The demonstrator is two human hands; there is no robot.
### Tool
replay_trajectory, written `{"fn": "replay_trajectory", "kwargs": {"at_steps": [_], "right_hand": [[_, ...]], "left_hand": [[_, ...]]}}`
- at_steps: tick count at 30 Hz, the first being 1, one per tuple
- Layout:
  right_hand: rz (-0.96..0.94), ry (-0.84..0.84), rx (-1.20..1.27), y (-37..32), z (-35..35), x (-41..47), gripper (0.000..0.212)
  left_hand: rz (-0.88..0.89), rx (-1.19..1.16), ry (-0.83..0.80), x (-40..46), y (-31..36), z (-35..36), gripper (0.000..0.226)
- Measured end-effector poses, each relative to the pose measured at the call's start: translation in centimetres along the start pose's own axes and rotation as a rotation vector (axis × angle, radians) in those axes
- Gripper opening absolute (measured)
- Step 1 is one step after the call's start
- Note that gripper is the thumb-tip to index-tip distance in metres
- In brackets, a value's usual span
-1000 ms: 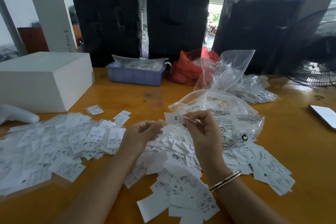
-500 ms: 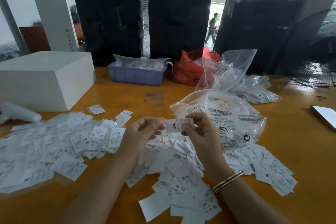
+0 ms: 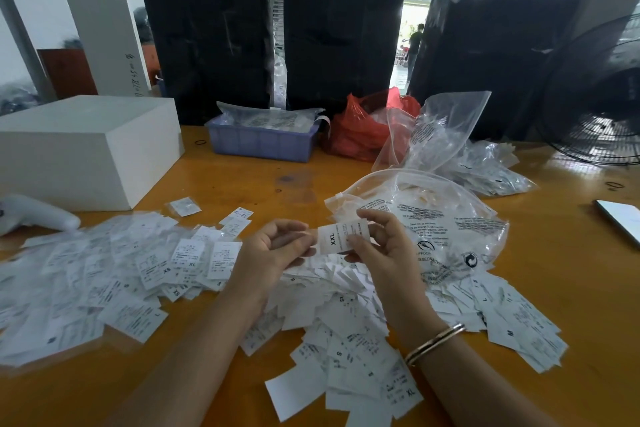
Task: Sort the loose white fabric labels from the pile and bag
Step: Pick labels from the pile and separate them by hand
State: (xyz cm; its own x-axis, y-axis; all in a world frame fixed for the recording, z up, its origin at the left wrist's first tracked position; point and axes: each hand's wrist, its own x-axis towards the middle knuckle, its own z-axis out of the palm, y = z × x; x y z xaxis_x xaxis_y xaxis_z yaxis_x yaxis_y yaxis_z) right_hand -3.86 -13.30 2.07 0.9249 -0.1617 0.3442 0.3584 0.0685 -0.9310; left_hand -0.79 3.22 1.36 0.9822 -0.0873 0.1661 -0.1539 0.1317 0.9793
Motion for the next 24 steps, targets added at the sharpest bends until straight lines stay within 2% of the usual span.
{"fn": "replay_trajectory", "kwargs": {"at_steps": [2, 4, 7, 9, 14, 19, 24], "right_hand": [[0.05, 0.0, 0.057, 0.0, 0.1, 0.1, 0.033], [0.131, 0.034, 0.194, 0.1, 0.1, 0.2, 0.034], [0.231, 0.066, 0.409, -0.1, -0.2, 0.5, 0.022], [0.253, 0.063, 0.454, -0.3, -0.5, 0.7, 0.017], [0.206, 0.014, 0.323, -0.7, -0.7, 0.5, 0.024], [0.096, -0.079, -0.041, -0.8, 0.1, 0.2, 0.033], [0.138, -0.043, -0.028, -0.6, 0.3, 0.1, 0.024]], "left_hand": [[-0.012, -0.018, -0.004, 0.1, -0.2, -0.1, 0.024], [-0.022, -0.062, 0.002, 0.2, -0.2, -0.2, 0.025], [-0.031, -0.169, 0.004, 0.2, 0.0, -0.2, 0.031], [-0.041, -0.242, -0.022, 0.2, 0.1, -0.2, 0.025], [-0.062, -0.284, -0.103, 0.0, 0.3, -0.2, 0.018], [-0.064, -0.298, -0.115, 0.0, 0.3, 0.0, 0.02], [-0.043, -0.267, -0.122, -0.2, 0.5, 0.1, 0.021]]}}
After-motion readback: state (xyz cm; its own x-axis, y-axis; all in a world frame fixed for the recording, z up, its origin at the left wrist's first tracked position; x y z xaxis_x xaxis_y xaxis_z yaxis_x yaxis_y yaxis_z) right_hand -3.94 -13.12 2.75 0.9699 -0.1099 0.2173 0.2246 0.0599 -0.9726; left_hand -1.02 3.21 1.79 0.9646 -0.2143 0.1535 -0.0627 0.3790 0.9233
